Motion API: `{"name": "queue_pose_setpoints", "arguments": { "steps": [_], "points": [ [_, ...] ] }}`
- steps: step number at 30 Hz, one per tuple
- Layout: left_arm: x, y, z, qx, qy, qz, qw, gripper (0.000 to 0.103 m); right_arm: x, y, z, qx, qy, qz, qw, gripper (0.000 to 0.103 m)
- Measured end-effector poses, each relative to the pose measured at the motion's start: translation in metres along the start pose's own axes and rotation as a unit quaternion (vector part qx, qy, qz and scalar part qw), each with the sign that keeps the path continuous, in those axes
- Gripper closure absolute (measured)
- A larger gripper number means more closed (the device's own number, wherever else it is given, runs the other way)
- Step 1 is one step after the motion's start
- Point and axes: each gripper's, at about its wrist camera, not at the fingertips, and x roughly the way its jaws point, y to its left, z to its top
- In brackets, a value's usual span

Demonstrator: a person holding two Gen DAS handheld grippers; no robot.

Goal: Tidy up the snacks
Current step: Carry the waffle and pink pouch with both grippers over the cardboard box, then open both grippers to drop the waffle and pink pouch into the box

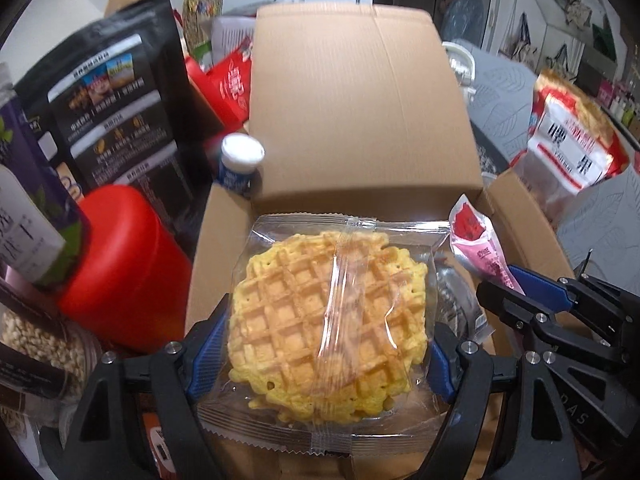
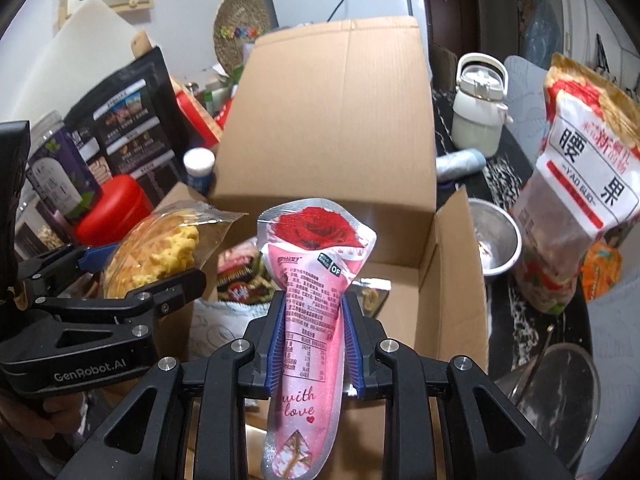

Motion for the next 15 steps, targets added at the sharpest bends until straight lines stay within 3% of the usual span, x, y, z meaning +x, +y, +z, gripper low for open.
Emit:
{"name": "queue_pose_setpoints", "arguments": {
  "steps": [3, 8, 15],
  "points": [
    [0.007, -0.002, -0.003, 0.002, 0.015, 0.013, 0.9998, 0.022, 0.004, 0.002, -0.004, -0.002, 0.007, -0.007, 1.0, 0.075],
    [0.018, -0.003, -0.006, 0.004, 0.039, 0.005, 0.9992, 0.022, 0.012, 0.002, -0.008, -0.003, 0.02, -0.017, 1.0, 0.069],
    [0.022, -0.01, -0.003, 0.005, 0.048, 0.012, 0.9987, 0.021, 0.015, -0.004, -0.01, 0.003, 0.033, -0.035, 0.999, 0.063]
  ]
}}
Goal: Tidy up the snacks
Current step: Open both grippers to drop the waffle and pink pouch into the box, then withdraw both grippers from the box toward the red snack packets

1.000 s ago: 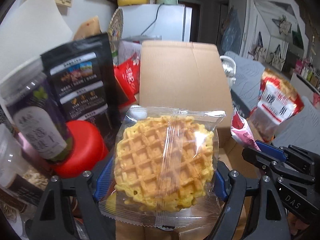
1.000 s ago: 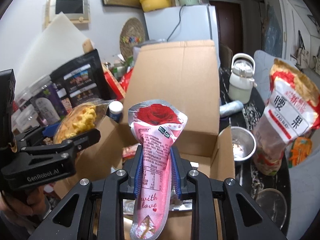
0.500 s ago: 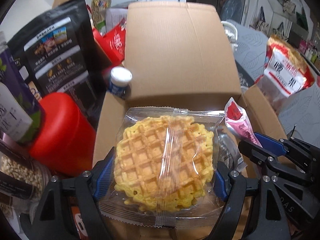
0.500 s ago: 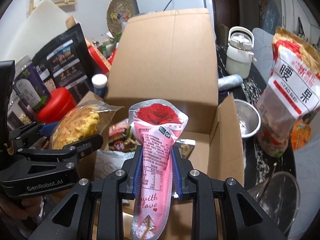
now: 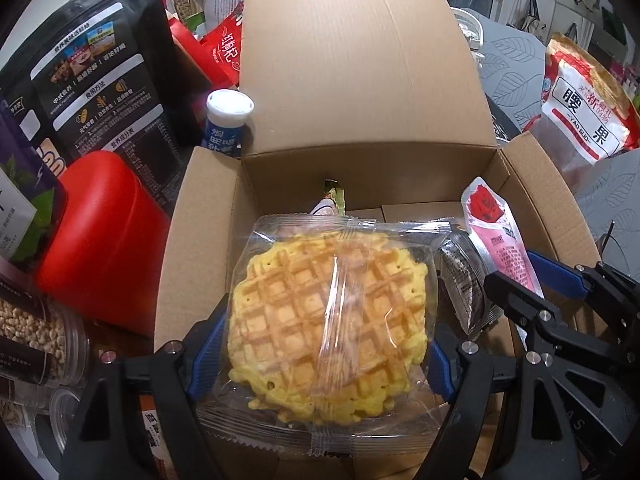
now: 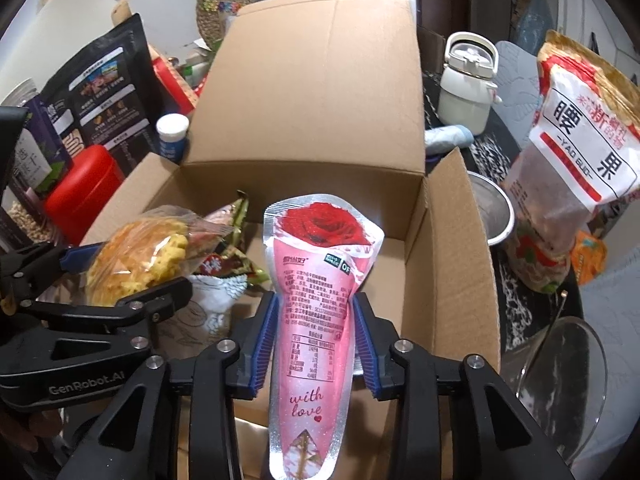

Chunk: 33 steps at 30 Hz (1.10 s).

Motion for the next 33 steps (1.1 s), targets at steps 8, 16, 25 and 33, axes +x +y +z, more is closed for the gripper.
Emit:
{"name": "queue_pose_setpoints", "arguments": {
  "steps": [8, 16, 25, 33],
  "points": [
    [-0.007, -0.003, 0.003, -0.006, 0.003, 0.007, 1.0, 0.021, -0.022, 0.005, 0.0, -0.013, -0.019, -0.014, 1.0, 0.044],
    [-0.034, -0.003, -0.004, 0.004, -0.027, 0.032, 0.9991, 0.021, -0.05, 0.008, 0.002, -0.014, -0.043, -0.017, 0.999, 0.04],
    [-0.053, 0.003, -0.021, 0.008, -0.054, 0.029, 0.9981, 0.02, -0.075, 0.013, -0.004, -0.022, -0.062, -0.023, 0.998, 0.037],
    [-0.063, 0.0, -0.02, 0.008, -0.07, 0.037, 0.9968, 0.015, -0.088, 0.01, -0.008, -0.017, -0.069, -0.031, 0.997, 0.037]
  ]
}}
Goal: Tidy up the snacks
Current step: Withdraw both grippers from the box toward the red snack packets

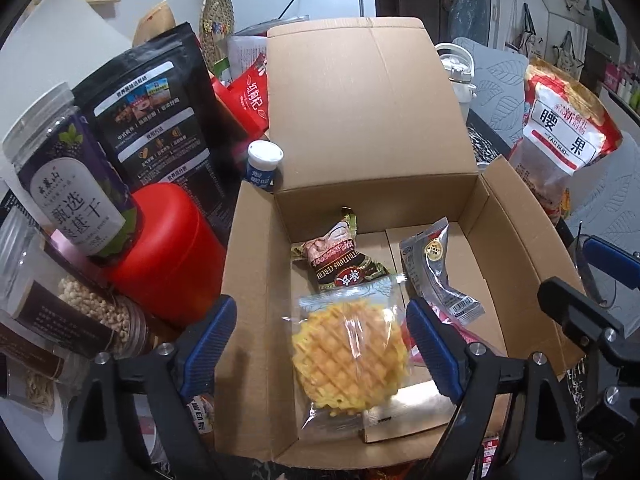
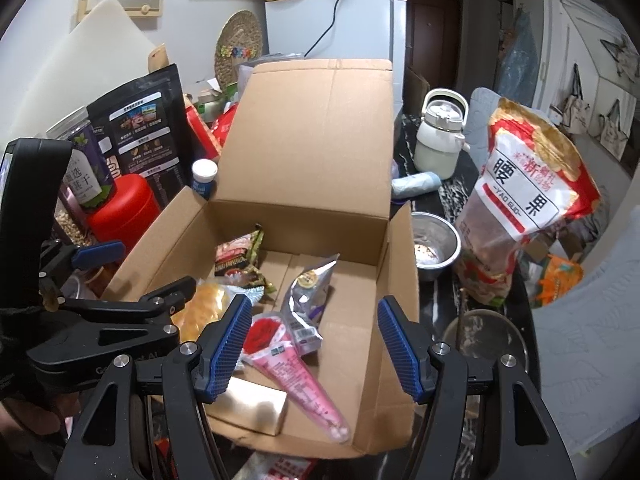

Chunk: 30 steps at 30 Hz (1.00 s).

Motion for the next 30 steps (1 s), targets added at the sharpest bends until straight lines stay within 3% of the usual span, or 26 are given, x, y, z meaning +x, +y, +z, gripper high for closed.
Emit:
{"name": "queue_pose_setpoints", "arguments": {
  "steps": [9, 27, 30],
  "points": [
    [-0.031, 0.005, 0.001, -0.001, -0.018, -0.01, 0.9998, 0.015, -0.025, 0.002, 0.004, -0.001, -0.021, 0.002, 1.0, 0.037],
    [-0.138, 0.028, -0.014, -0.006, -0.097, -0.014, 0.9952, 0.015, -0.111, 0.025, -0.001, -0.024, -0.091, 0.016, 0.995, 0.037],
    [-0.155, 0.031, -0.021, -0.005, -0.109, -0.01, 0.994, 0.015, -0.126, 0.03, -0.008, -0.031, -0.101, 0.023, 0.994, 0.033]
  ]
}}
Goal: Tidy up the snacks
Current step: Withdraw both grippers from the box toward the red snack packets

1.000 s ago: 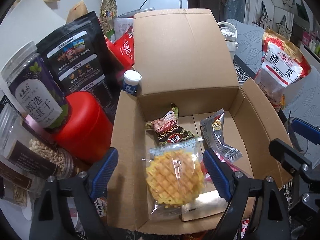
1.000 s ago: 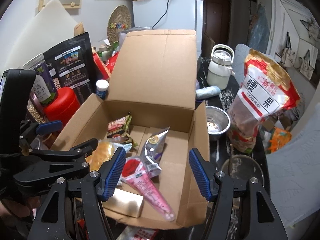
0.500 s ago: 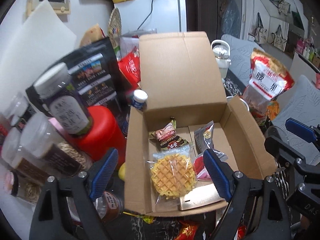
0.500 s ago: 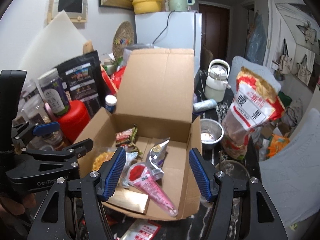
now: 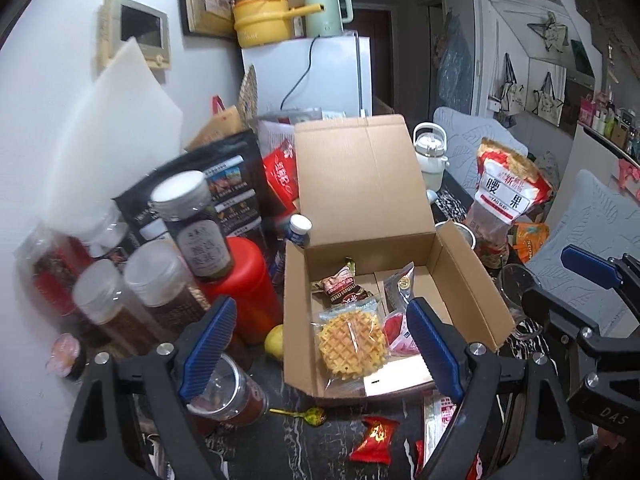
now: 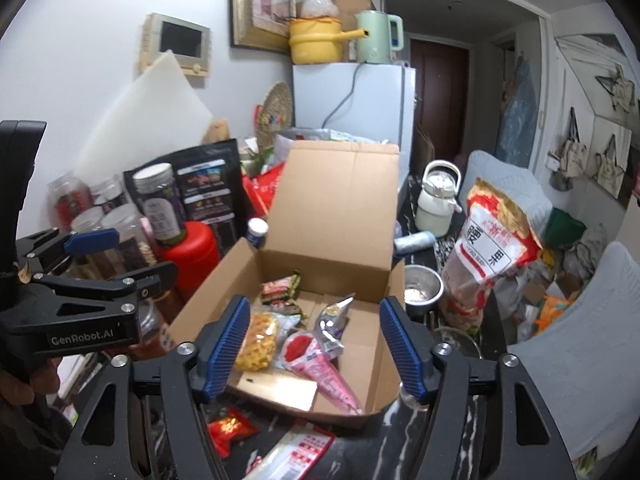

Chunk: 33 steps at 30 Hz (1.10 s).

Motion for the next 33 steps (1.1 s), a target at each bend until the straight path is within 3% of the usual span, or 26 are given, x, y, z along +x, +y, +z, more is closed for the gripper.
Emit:
{"name": "queue_pose_setpoints", "arguments": {
  "steps": [11, 22, 33],
  "points": [
    [-0.06, 0.007, -0.028, -0.002, -0.04, -0.006, 0.9992, 0.015, -0.054, 0.011, -0.024, -0.002, -0.027, 0.015, 1.0, 0.03],
    [-0.094, 0.0, -0.069, 0.02, -0.04, -0.011, 0.9989, 0.015, -0.088, 0.029, -0.064, -0.012, -0.038, 0.019, 0.999, 0.028],
    [-0.102, -0.008, -0.11, 0.03, -0.031, -0.024, 0.9988, 0.015, -0.09, 0.038, -0.107, 0.004, -0.013, 0.033, 0.999, 0.028]
  ]
}}
